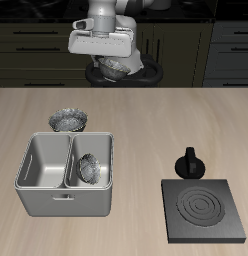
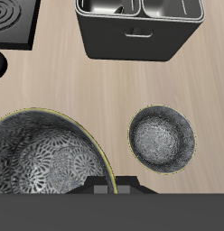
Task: Place the smallest bowl in the left side of the drainer and the medium bowl in the right side
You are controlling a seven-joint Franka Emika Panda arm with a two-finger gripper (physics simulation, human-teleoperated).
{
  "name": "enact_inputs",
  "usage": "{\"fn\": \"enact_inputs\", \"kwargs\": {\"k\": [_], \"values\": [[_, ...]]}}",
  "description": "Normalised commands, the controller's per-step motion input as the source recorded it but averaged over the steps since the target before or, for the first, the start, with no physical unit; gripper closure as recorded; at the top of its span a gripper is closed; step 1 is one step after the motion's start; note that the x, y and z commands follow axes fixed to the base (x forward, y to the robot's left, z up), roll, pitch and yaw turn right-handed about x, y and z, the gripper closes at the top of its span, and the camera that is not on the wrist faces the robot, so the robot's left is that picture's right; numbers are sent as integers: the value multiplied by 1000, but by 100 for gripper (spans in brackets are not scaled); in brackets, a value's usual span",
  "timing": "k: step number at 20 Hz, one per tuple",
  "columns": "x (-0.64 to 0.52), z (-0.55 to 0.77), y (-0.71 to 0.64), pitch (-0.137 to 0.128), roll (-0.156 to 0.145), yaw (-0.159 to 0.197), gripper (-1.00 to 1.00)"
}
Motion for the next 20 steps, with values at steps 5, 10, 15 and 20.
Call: {"fn": "enact_inputs", "kwargs": {"k": [5,10,15,20], "values": [[165,156,-189,62,16,-30,100],[227,247,-324,53,-35,-41,100],[401,275,-248,37,-20,43,100],[531,349,-293,33,-45,-41,100]]}}
